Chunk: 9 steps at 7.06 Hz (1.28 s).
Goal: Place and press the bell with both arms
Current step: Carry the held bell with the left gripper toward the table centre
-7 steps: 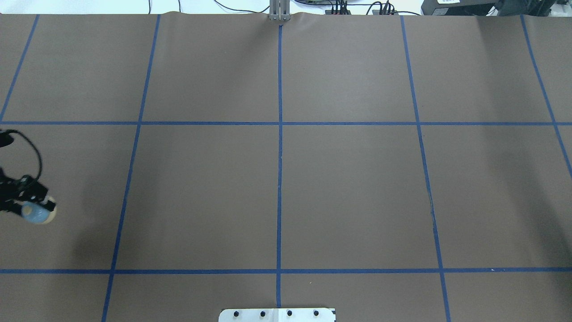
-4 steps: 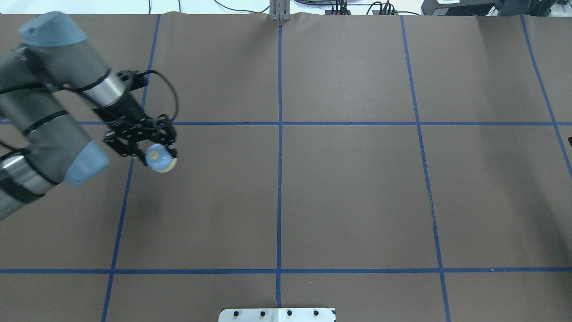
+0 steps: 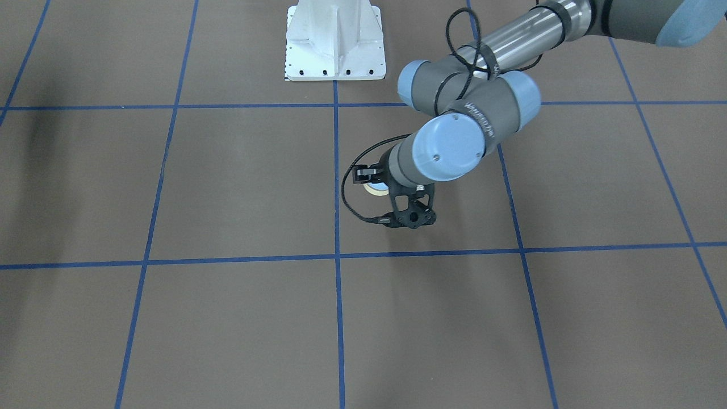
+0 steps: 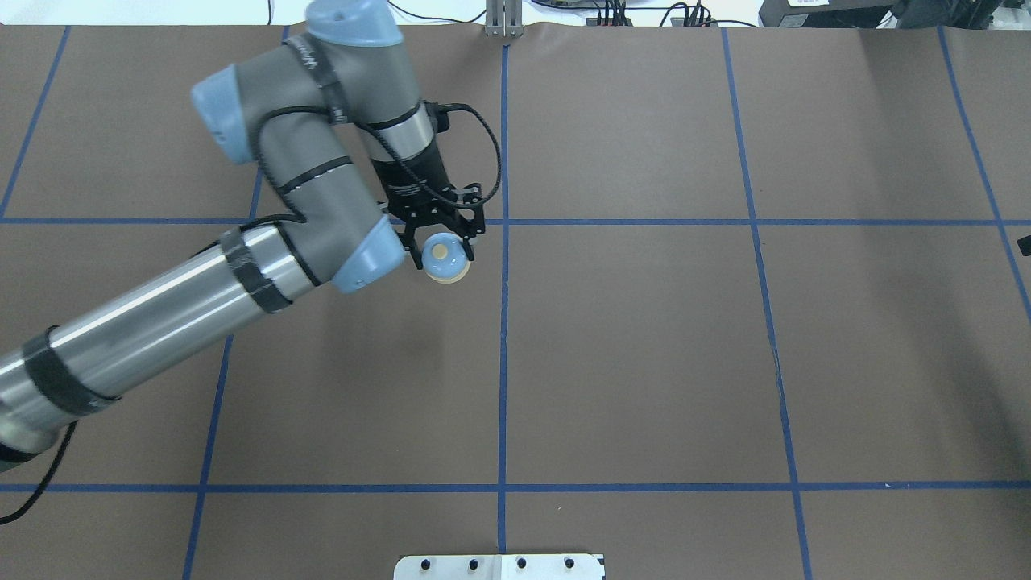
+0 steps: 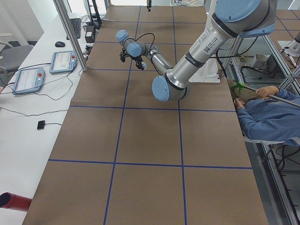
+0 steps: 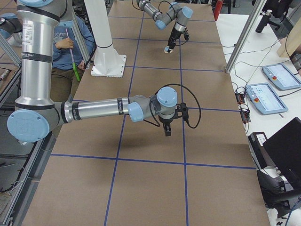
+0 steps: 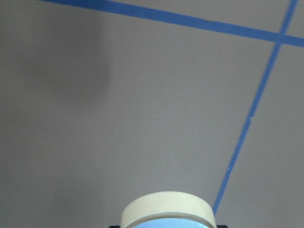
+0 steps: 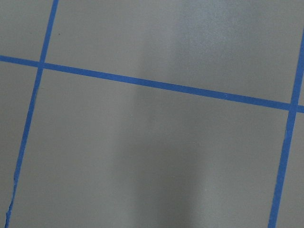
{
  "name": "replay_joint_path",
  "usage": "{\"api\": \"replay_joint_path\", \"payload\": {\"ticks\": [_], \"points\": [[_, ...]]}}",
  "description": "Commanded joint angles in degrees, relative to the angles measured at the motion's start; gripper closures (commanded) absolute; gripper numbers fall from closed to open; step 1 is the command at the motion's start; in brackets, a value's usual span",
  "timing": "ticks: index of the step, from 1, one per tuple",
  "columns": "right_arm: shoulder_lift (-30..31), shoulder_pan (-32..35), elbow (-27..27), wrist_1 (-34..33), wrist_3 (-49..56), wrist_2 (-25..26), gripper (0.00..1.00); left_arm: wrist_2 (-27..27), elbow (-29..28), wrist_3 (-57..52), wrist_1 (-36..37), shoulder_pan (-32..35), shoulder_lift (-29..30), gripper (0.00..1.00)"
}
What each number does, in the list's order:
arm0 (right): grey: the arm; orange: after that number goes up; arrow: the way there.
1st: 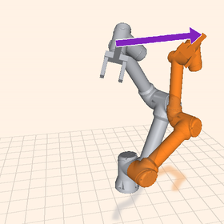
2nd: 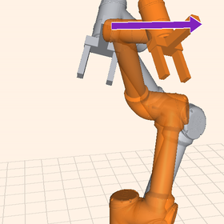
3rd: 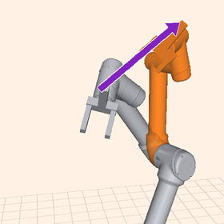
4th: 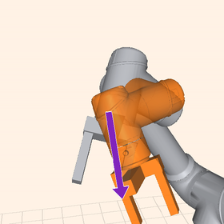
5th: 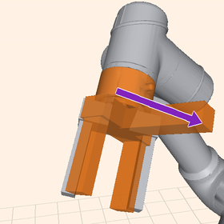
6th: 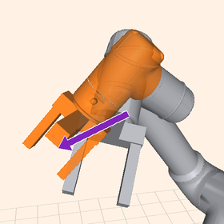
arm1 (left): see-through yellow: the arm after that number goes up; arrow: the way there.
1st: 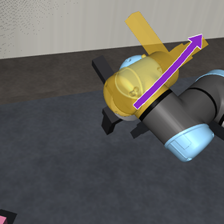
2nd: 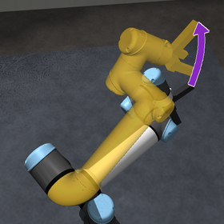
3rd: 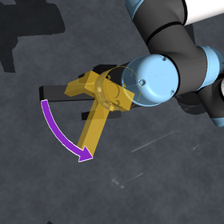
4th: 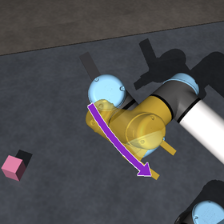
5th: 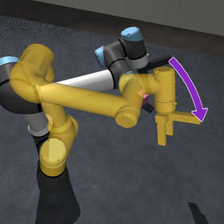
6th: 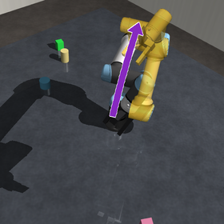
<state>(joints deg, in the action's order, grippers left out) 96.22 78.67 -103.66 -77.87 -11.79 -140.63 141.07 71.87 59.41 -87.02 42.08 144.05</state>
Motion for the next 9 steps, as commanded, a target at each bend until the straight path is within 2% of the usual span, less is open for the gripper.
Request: {"api": "replay_joint_path", "payload": {"ticks": [1, 4, 7, 9], "points": [[-0.1, -0.1, 0.0, 0.0, -0.7, -0.1, 0.0, -5.4, -11.7, -0.6, -0.7, -3.5, 8.2, 0.89], [0.0, -0.5, 0.0, 0.0, -1.5, -0.1, 0.0, -5.6, -14.5, -0.5, -1.2, -5.1, 8.4, 0.71], [0.0, -0.7, 0.0, 0.0, -1.7, -0.1, 0.0, -5.6, -16.0, -0.2, -2.5, -5.9, 8.8, 0.63], [0.0, -0.8, 0.0, 0.0, -1.7, -0.1, 0.0, -6.1, -16.6, 0.1, -4.4, -6.7, 8.8, 0.5]]}}
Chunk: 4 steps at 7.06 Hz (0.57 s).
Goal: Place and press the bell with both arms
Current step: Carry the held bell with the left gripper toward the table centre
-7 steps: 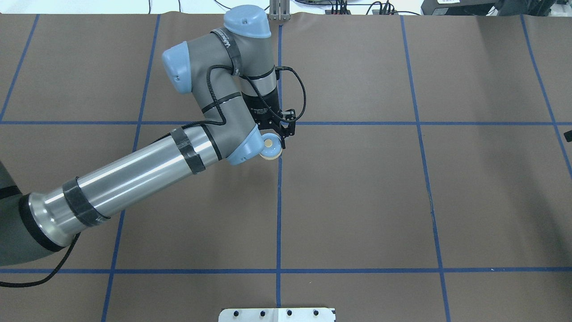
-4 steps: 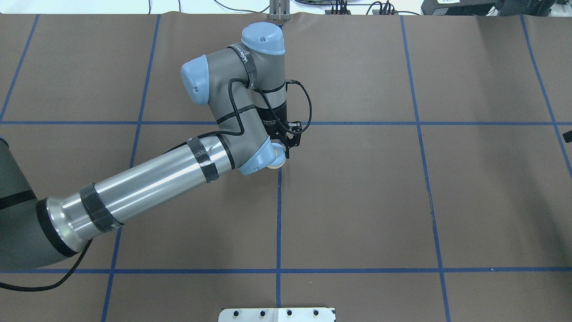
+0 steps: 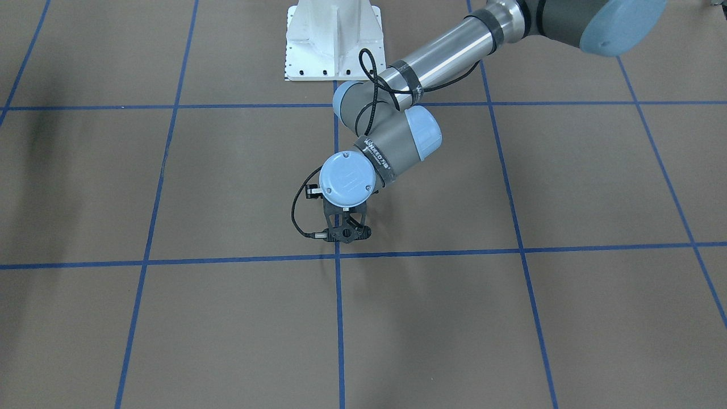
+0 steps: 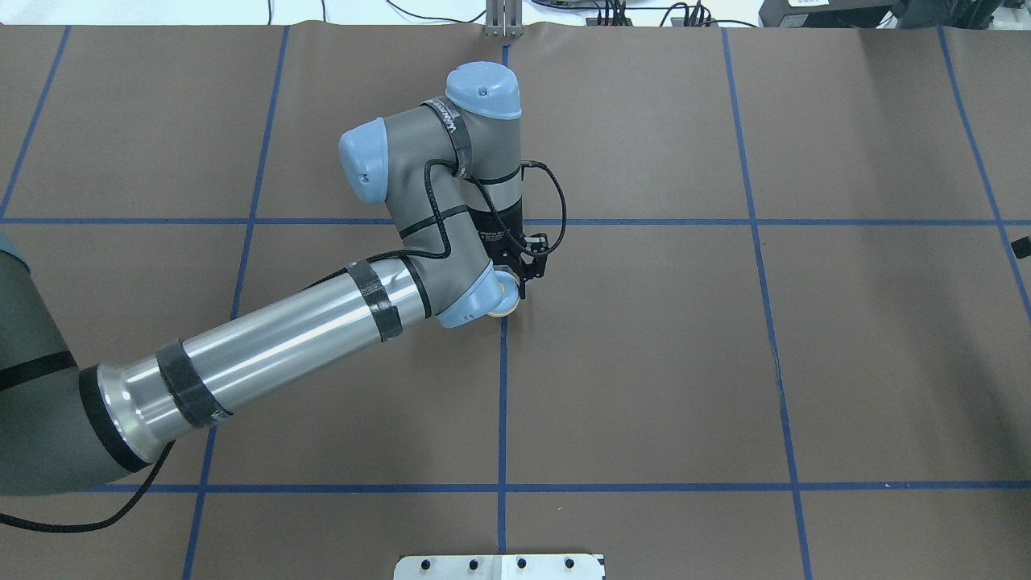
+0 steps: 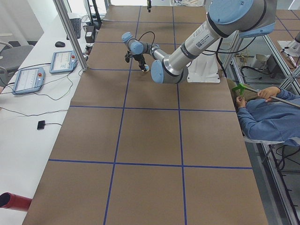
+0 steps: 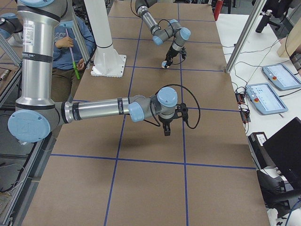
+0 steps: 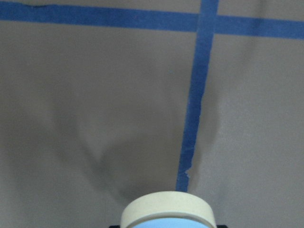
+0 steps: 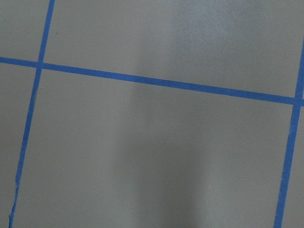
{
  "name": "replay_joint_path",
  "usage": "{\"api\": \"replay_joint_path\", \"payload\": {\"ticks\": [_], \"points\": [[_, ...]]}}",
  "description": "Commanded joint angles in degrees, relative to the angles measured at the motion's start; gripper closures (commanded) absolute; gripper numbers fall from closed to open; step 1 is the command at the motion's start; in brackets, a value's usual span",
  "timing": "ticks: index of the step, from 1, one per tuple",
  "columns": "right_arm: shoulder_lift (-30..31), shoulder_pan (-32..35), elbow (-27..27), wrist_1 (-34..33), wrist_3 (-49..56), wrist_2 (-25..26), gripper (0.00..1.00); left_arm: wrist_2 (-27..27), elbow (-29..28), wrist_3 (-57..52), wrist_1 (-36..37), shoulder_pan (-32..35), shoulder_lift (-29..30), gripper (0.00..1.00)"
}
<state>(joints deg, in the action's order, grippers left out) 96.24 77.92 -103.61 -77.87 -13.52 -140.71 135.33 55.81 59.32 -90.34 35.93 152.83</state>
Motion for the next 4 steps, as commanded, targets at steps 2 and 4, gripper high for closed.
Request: {"api": "replay_joint_path", "payload": {"ticks": [2, 4], "points": [[0.0, 0.0, 0.1, 0.0, 0.0, 0.1, 0.0, -0.4, -0.6, 0.3, -1.7, -1.0, 0.0, 0.36], [0.0, 0.0, 0.1, 0.0, 0.0, 0.1, 0.0, -2.5, -0.7, 1.0, -2.8, -1.9, 0.0, 0.26]]}}
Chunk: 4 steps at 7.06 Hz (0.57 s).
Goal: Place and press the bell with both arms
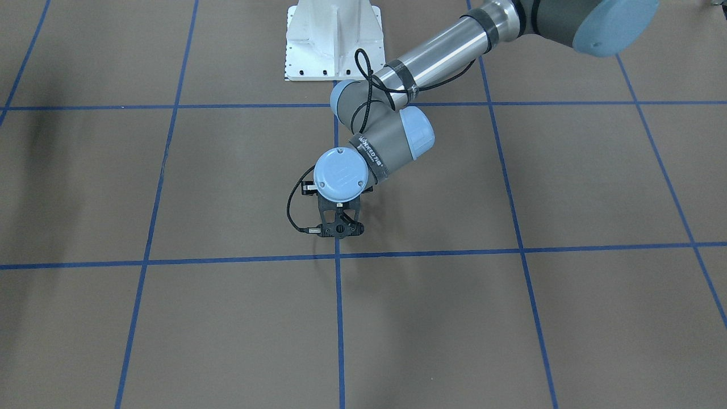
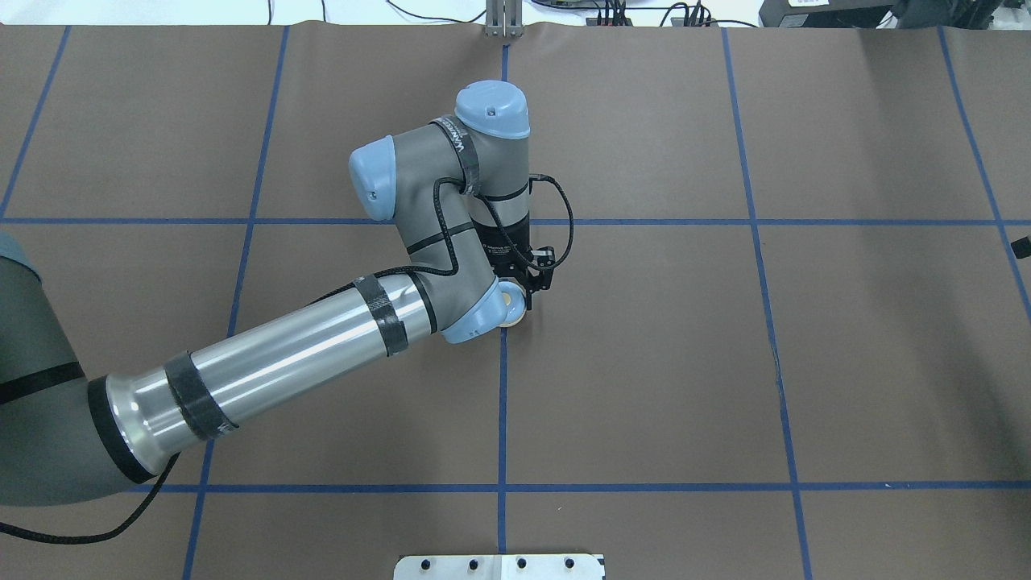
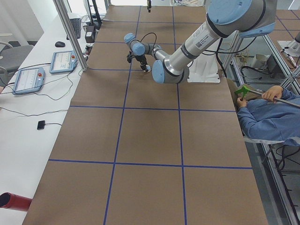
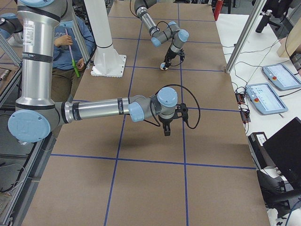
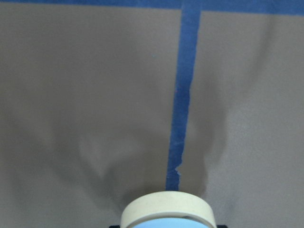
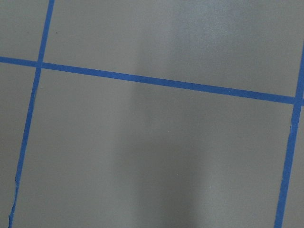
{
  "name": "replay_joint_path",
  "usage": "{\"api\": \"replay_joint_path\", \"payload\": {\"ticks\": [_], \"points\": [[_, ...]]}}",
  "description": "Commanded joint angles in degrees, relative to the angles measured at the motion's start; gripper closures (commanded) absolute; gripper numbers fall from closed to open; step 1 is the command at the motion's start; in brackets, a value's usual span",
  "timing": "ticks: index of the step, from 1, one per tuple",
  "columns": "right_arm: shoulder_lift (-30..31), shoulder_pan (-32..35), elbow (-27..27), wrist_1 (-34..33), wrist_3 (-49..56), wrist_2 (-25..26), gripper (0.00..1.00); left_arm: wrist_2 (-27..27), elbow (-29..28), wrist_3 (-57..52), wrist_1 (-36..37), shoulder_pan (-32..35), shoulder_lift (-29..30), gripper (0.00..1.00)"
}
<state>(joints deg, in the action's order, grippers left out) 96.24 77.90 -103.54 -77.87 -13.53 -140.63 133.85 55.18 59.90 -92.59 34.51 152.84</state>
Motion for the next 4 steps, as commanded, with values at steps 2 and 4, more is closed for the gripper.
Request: {"api": "replay_joint_path", "payload": {"ticks": [2, 4], "points": [[0.0, 0.0, 0.4, 0.0, 0.1, 0.0, 0.0, -2.3, -0.1, 0.5, -0.4, -0.5, 0.0, 0.11], [-0.3, -0.6, 0.6, 0.0, 0.0, 0.2, 0.0, -2.2, 0.8, 0.5, -0.3, 0.1, 0.0, 0.01]]}}
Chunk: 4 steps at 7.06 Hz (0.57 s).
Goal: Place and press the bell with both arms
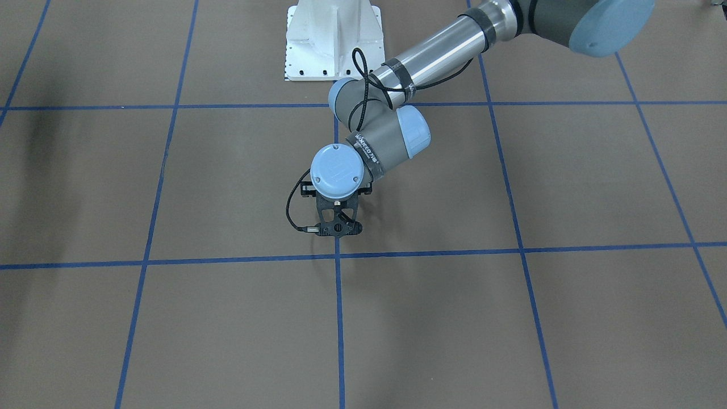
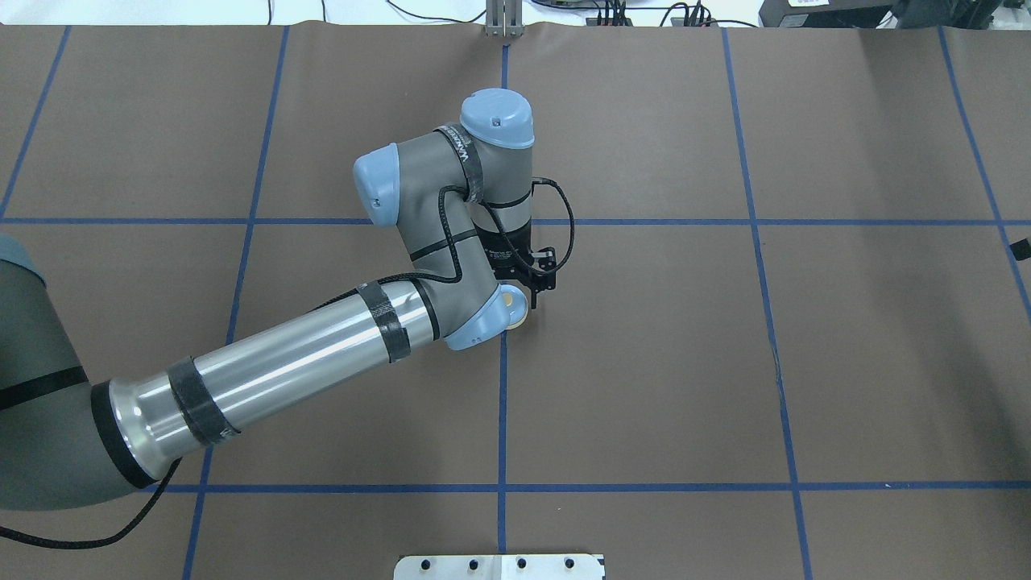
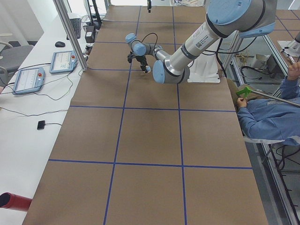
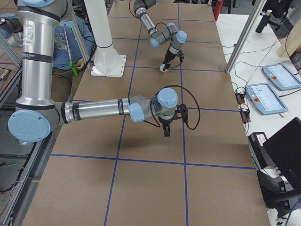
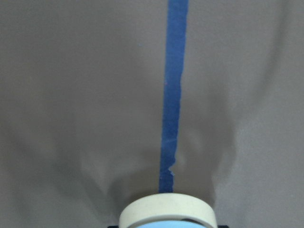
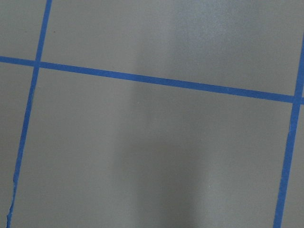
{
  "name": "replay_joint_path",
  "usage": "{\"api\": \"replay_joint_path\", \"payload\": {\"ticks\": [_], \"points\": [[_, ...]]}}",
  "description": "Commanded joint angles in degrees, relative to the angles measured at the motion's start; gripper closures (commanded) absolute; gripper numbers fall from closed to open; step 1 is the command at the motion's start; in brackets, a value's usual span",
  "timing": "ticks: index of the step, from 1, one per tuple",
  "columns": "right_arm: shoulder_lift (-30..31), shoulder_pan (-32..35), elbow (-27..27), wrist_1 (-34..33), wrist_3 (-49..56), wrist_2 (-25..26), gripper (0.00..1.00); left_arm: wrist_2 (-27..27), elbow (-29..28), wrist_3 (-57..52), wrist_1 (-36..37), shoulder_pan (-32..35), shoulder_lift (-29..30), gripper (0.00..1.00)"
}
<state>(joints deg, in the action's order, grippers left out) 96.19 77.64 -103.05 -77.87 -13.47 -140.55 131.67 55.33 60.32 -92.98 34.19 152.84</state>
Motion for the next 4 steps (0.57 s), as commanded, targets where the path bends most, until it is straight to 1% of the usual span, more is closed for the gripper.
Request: {"api": "replay_joint_path", "payload": {"ticks": [1, 2, 3, 4], "points": [[-2.1, -1.8, 0.1, 0.0, -2.8, 0.4, 0.0, 0.0, 3.7, 0.1, 0.3, 1.4, -0.3, 0.01], [-5.9, -4.9, -0.1, 0.1, -11.5, 1.4, 0.0, 0.5, 6.8, 0.2, 0.9, 2.6, -0.8, 0.01], [-10.5, -9.5, -0.6, 0.1, -20.9, 5.9, 0.0, 1.3, 12.5, 0.2, 1.0, 3.6, -4.2, 0.01], [-15.0, -13.8, -0.8, 0.1, -28.3, 8.7, 0.0, 1.7, 20.1, 0.1, 1.0, 5.5, -10.3, 0.01]]}}
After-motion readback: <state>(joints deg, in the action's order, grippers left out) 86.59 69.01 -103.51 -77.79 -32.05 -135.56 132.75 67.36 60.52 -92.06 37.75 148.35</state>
